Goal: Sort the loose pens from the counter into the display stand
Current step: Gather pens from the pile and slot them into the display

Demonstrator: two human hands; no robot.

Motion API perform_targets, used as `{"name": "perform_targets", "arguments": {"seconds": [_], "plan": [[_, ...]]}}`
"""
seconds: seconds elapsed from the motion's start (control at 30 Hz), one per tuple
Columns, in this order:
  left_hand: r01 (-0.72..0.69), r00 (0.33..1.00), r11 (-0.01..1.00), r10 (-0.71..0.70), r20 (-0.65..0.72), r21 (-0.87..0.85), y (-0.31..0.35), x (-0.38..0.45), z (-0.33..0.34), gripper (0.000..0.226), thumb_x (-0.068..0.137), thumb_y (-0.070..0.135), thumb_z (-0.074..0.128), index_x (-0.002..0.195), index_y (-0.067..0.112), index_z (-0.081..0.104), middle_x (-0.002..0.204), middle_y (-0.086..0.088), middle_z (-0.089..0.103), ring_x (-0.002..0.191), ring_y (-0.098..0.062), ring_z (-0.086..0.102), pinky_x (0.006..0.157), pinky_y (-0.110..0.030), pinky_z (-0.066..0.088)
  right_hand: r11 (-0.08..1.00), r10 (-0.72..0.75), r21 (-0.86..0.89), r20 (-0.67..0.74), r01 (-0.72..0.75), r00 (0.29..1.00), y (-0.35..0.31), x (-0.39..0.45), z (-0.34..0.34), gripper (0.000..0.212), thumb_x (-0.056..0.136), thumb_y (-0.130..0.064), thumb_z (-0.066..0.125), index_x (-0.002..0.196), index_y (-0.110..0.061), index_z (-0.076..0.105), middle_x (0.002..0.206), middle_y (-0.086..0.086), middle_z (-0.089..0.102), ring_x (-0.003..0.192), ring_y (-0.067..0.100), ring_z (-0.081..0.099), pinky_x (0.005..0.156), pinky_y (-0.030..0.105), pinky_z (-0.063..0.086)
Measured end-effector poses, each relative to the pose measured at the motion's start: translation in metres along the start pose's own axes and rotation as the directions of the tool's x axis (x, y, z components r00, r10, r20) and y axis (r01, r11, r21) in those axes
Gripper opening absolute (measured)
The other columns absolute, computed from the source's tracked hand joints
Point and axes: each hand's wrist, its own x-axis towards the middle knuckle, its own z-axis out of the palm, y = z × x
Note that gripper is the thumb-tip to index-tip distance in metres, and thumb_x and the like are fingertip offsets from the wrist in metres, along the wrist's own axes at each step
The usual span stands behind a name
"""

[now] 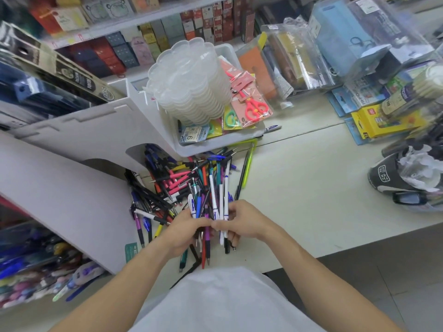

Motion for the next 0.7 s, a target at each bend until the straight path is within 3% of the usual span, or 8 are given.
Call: {"name": "perform_targets", "arguments": {"seconds": [0.13, 0.27, 0.37, 0.47, 0.57, 0.63, 0.7], "plan": [[0.019, 0.998, 0.988, -0.009, 0.064, -0.155, -0.002, -0.003, 0.003, 0.026, 0.100, 0.017, 0.056, 0.123, 0.012, 0.068, 0.114, -0.013, 0.073, 0.094, -0.025, 0.071, 0.073, -0.035, 0.055, 1.000, -0.006, 0.010, 0.037, 0.005, 0.999, 0.002, -0.005, 0.014, 0.006, 0.094, -0.018, 0.072, 0.096, -0.015, 0.068, 0.069, 0.005, 0.074, 0.057, 0.022, 0.072, 0.056, 0.031, 0.060], [-0.026, 1.000, 1.000, 0.026, -0.007, -0.008, -0.012, 0.001, 0.000, 0.042, 0.085, 0.029, 0.076, 0.124, 0.018, 0.065, 0.112, -0.004, 0.075, 0.106, -0.024, 0.070, 0.089, -0.041, 0.056, 0.989, -0.060, -0.133, 0.086, 0.071, 0.995, -0.003, -0.006, 0.023, 0.011, 0.091, -0.020, 0.075, 0.092, -0.025, 0.065, 0.069, -0.001, 0.074, 0.064, 0.020, 0.076, 0.056, 0.027, 0.058], [-0.047, 0.997, 0.997, 0.051, -0.054, 0.064, -0.014, 0.000, 0.003, 0.057, 0.070, 0.035, 0.083, 0.121, 0.022, 0.062, 0.107, 0.001, 0.076, 0.102, -0.018, 0.071, 0.090, -0.037, 0.056, 0.973, -0.086, -0.196, 0.164, 0.118, 0.983, -0.003, -0.005, 0.022, 0.012, 0.083, -0.016, 0.081, 0.088, -0.021, 0.071, 0.078, 0.003, 0.078, 0.074, 0.019, 0.077, 0.074, 0.041, 0.064], [-0.072, 0.997, 0.995, 0.074, -0.020, 0.065, -0.018, -0.001, 0.002, 0.053, 0.074, 0.024, 0.086, 0.120, 0.021, 0.059, 0.106, -0.003, 0.076, 0.100, -0.021, 0.073, 0.089, -0.039, 0.058, 0.993, -0.087, -0.059, 0.218, 0.102, 0.972, 0.005, -0.004, 0.016, 0.013, 0.083, -0.012, 0.080, 0.094, -0.005, 0.078, 0.091, 0.012, 0.079, 0.085, 0.021, 0.077, 0.089, 0.042, 0.061], [-0.059, 0.997, 0.983, 0.068, -0.048, 0.175, -0.025, -0.004, 0.001, 0.032, 0.079, 0.011, 0.083, 0.105, 0.013, 0.064, 0.089, -0.004, 0.075, 0.084, -0.019, 0.072, 0.077, -0.032, 0.058, 0.999, -0.038, 0.018, 0.159, 0.036, 0.987, 0.008, -0.006, 0.003, 0.022, 0.086, -0.021, 0.081, 0.102, -0.008, 0.077, 0.091, 0.011, 0.079, 0.089, 0.025, 0.077, 0.094, 0.044, 0.060], [-0.004, 0.994, 0.977, 0.028, -0.105, 0.214, -0.031, -0.006, 0.002, 0.023, 0.078, 0.008, 0.079, 0.092, 0.006, 0.061, 0.074, -0.005, 0.064, 0.068, -0.017, 0.061, 0.064, -0.030, 0.052, 0.996, -0.005, 0.094, 0.083, -0.002, 0.997, 0.006, -0.007, -0.006, 0.039, 0.089, -0.027, 0.079, 0.119, -0.006, 0.066, 0.091, 0.011, 0.079, 0.086, 0.025, 0.078, 0.090, 0.042, 0.061], [0.036, 0.994, 0.992, -0.023, -0.108, 0.120, -0.037, -0.009, 0.002, 0.023, 0.077, 0.003, 0.076, 0.086, 0.007, 0.055, 0.071, -0.010, 0.054, 0.064, -0.021, 0.055, 0.058, -0.032, 0.048, 0.993, 0.000, 0.121, 0.020, -0.002, 1.000, 0.000, -0.007, -0.009, 0.061, 0.090, -0.035, 0.077, 0.137, -0.010, 0.049, 0.096, 0.010, 0.078, 0.085, 0.023, 0.077, 0.082, 0.037, 0.063]]}}
